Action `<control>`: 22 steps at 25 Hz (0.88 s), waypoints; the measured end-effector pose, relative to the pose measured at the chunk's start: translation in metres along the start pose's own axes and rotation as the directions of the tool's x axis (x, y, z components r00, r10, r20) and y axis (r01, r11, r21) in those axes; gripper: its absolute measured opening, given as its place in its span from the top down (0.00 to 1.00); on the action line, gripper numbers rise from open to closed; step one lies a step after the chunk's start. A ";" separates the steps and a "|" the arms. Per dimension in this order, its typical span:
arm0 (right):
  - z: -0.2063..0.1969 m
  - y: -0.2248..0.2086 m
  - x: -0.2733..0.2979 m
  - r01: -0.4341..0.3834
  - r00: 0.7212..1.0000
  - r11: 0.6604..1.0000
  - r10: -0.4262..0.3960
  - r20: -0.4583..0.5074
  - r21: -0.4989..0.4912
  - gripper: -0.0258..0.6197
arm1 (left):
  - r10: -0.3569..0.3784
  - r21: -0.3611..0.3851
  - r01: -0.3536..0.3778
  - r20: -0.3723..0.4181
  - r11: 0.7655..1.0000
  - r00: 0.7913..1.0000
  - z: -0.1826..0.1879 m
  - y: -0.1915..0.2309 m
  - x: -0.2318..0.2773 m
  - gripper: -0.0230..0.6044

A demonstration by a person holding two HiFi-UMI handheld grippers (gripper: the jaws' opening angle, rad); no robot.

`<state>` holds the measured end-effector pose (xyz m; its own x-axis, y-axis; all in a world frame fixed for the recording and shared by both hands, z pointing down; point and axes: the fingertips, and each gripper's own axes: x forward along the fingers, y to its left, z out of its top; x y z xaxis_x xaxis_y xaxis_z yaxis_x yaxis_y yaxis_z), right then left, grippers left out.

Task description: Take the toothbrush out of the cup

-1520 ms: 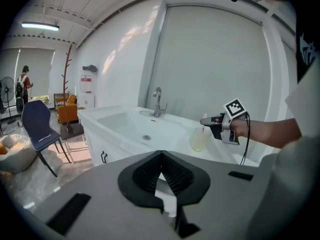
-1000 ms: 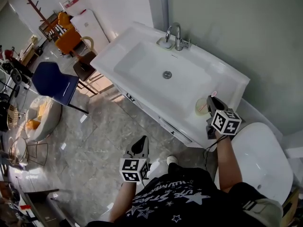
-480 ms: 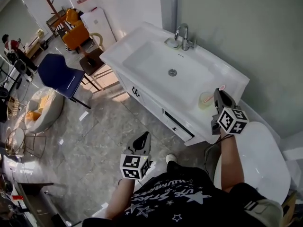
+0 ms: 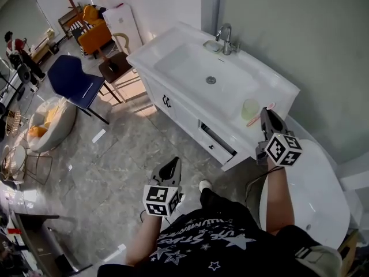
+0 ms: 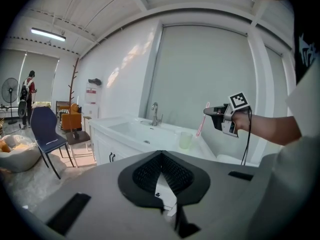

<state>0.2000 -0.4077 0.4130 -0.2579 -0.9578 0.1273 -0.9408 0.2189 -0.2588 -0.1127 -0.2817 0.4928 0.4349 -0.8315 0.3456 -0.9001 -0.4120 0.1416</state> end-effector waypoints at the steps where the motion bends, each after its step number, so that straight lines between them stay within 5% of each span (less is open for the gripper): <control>1: -0.004 0.005 -0.007 -0.004 1.000 1.000 0.004 -0.005 0.004 0.91 | 0.000 -0.001 0.000 0.003 1.000 1.000 -0.002 -0.001 -0.008 0.94; 22: -0.092 0.152 -0.164 -0.167 0.979 0.986 0.167 -0.121 0.006 0.92 | -0.002 -0.011 0.002 0.024 1.000 1.000 -0.070 -0.030 -0.188 0.94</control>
<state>0.0790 -0.2005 0.4405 -0.4358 -0.8782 0.1971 -0.8831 0.3750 -0.2821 -0.1691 -0.0871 0.4886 0.4369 -0.8395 0.3229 -0.8995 -0.4093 0.1529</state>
